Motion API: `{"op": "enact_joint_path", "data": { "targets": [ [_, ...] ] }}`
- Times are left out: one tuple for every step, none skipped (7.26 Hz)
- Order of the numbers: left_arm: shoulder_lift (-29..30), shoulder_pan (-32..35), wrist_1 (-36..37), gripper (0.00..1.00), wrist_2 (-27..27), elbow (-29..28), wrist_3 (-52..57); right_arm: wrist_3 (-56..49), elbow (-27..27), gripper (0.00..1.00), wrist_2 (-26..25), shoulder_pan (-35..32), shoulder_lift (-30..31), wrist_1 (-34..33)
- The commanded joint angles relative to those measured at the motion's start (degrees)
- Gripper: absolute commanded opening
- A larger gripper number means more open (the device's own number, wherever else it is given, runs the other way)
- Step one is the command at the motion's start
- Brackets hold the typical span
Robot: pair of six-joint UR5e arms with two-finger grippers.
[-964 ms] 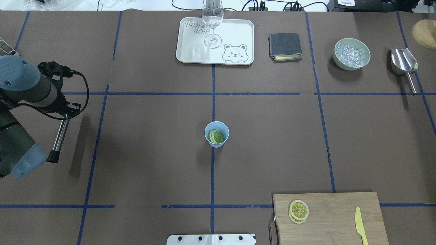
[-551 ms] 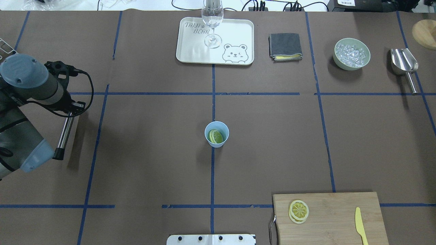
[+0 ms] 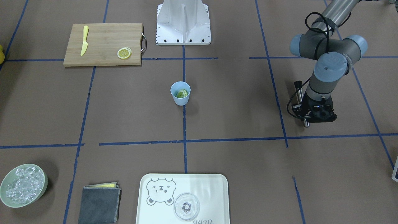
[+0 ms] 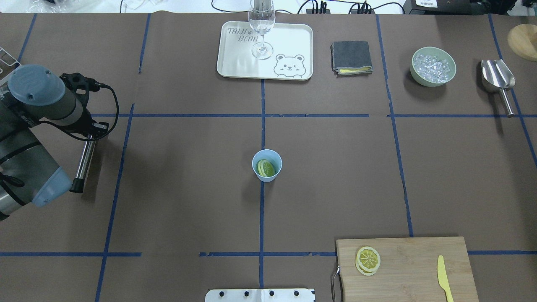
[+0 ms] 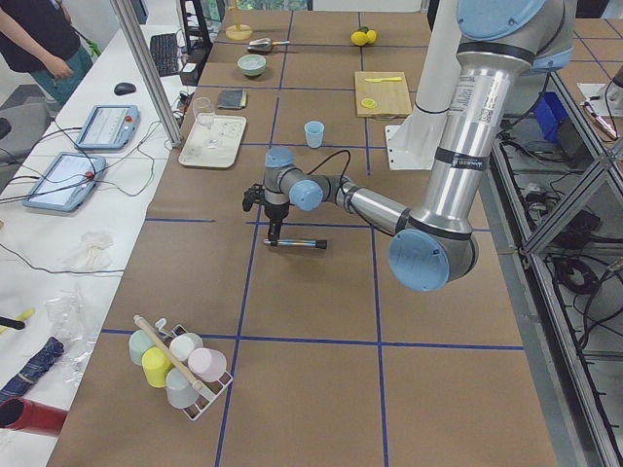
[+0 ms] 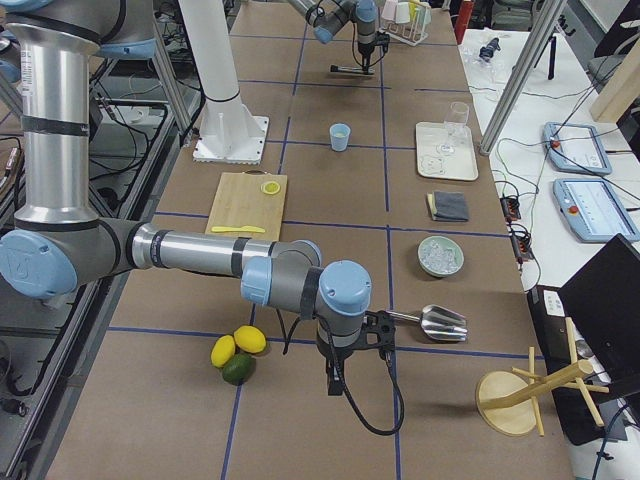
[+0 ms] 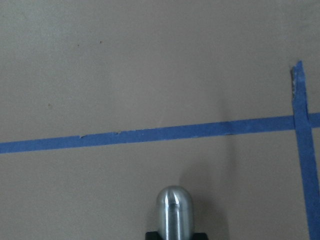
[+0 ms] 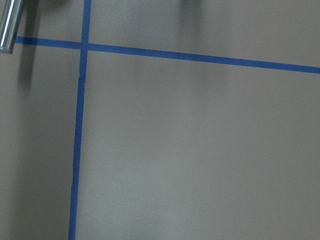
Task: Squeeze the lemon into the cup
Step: 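Set the muddler down on the table and open the left gripper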
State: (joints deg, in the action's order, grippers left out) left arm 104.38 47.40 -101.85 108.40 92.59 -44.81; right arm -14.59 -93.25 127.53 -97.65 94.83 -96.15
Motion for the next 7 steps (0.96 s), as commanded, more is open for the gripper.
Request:
{"op": "enact_joint_path", "data": {
  "targets": [
    [-0.1,0.1,0.0,1.00,-0.1,0.1,0.7,0.0,0.1,1.00,0.0,0.0,0.0,0.0],
    [-0.1,0.2,0.0,1.00,0.0,0.5,0.8,0.0,0.1,1.00,0.0,0.0,0.0,0.0],
    [-0.1,0.8,0.2,1.00,0.1,3.0,0.1,0.0,0.2,1.00,0.0,0.0,0.0,0.0],
    [-0.8,1.9,0.9,1.00,4.3,3.0,0.1,0.0,0.3,1.00,0.0,0.0,0.1,0.0],
    [-1.4,7.4,1.1,1.00,13.7,3.0,0.3,0.0,0.3,1.00,0.0,0.0,0.1,0.0],
    [-4.3,14.3,1.5,1.00,24.9,3.8,0.9,-0.1,0.3,1.00,0.0,0.0,0.1,0.0],
    [-6.5,17.5,1.3,1.00,25.6,7.0,3.0,-0.1,0.3,1.00,-0.1,0.1,0.0,0.0]
  ]
}}
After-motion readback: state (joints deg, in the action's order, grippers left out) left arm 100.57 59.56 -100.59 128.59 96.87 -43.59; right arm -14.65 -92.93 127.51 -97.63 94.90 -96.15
